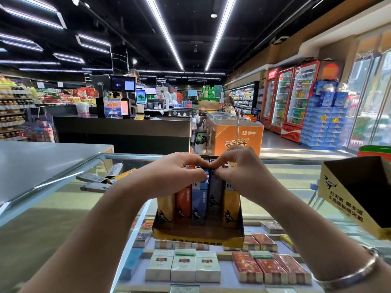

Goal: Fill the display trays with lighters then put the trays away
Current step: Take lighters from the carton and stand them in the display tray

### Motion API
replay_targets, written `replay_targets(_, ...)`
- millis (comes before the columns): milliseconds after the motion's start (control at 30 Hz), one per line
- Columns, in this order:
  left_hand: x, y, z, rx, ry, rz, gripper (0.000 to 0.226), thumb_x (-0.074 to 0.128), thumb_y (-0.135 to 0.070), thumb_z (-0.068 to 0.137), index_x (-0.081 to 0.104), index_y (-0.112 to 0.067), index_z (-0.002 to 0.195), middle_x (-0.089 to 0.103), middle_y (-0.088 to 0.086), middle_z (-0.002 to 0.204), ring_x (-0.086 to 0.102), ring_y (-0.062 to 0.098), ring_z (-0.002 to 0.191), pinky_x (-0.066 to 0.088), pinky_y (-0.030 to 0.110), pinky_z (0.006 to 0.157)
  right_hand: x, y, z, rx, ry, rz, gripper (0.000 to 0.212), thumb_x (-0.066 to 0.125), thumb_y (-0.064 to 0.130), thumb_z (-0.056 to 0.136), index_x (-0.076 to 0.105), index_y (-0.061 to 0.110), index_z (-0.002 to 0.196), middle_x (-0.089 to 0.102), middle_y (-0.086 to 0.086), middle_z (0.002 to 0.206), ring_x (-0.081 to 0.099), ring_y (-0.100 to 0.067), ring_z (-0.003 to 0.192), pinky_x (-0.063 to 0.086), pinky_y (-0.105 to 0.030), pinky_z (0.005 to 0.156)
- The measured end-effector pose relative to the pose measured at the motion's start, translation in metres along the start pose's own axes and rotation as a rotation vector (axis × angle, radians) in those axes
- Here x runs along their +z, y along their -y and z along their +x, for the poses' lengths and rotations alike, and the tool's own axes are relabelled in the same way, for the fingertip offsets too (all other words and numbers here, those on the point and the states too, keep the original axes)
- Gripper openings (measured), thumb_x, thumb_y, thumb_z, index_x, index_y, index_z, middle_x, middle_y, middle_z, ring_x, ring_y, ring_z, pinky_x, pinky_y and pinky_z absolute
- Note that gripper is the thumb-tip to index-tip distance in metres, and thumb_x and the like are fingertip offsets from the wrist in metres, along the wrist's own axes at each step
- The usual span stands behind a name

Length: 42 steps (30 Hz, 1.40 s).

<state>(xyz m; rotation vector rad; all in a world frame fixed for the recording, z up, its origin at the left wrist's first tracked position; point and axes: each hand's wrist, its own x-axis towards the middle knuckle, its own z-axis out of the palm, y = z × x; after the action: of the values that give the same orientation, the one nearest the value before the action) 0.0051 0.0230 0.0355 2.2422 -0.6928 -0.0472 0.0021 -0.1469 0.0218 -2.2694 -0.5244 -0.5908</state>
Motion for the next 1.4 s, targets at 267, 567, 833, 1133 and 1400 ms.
replay_targets(267, -0.001, 0.002, -0.003, 0.007, -0.140, -0.072, 0.015, 0.059, -0.031, 0.086, 0.055, -0.043, 0.094, 0.061, -0.005, 0.102, 0.060, 0.008, 0.090, 0.052, 0.025, 0.075, -0.003, -0.003, 0.000, 0.070, 0.010, 0.272, 0.022, 0.059, 0.005, 0.085, 0.072, 0.019, 0.076, 0.056, 0.012, 0.092, 0.050, -0.005, 0.094, 0.043, -0.008, 0.066)
replay_targets(567, -0.024, 0.051, -0.024, 0.048, -0.772, 0.163, 0.032, 0.047, 0.006, 0.086, 0.064, -0.018, 0.097, 0.062, -0.010, 0.093, 0.058, 0.002, 0.086, 0.042, 0.007, 0.062, 0.011, -0.002, -0.005, 0.095, -0.049, 0.347, 0.027, 0.047, 0.005, 0.089, 0.069, 0.018, 0.080, 0.062, 0.002, 0.092, 0.057, -0.025, 0.097, 0.050, -0.052, 0.080)
replay_targets(833, -0.038, 0.120, -0.041, -0.409, -0.540, 0.461, 0.040, 0.055, -0.016, 0.087, 0.053, -0.017, 0.127, 0.059, 0.009, 0.115, 0.053, 0.021, 0.084, 0.043, 0.032, 0.071, 0.012, 0.002, -0.007, 0.114, -0.066, 0.370, 0.028, 0.045, 0.002, 0.090, 0.068, 0.016, 0.080, 0.061, 0.004, 0.093, 0.055, -0.020, 0.103, 0.051, -0.049, 0.084)
replay_targets(1133, -0.032, 0.134, -0.018, -0.451, -0.502, 0.786, 0.027, 0.045, -0.038, 0.094, 0.060, -0.018, 0.105, 0.060, -0.001, 0.081, 0.057, 0.014, 0.075, 0.047, 0.029, 0.067, 0.014, -0.001, -0.006, 0.112, -0.078, 0.340, 0.032, 0.046, 0.004, 0.091, 0.066, 0.023, 0.075, 0.060, -0.005, 0.106, 0.051, -0.024, 0.111, 0.050, -0.045, 0.085)
replay_targets(1400, -0.029, 0.128, -0.009, -0.424, -0.530, 0.723, 0.022, 0.058, -0.011, 0.086, 0.048, -0.016, 0.105, 0.054, 0.003, 0.085, 0.054, 0.015, 0.071, 0.047, 0.027, 0.060, 0.013, -0.004, -0.004, 0.061, -0.065, 0.361, 0.033, 0.047, 0.000, 0.089, 0.067, 0.021, 0.073, 0.063, -0.002, 0.093, 0.057, -0.017, 0.095, 0.046, -0.016, 0.057)
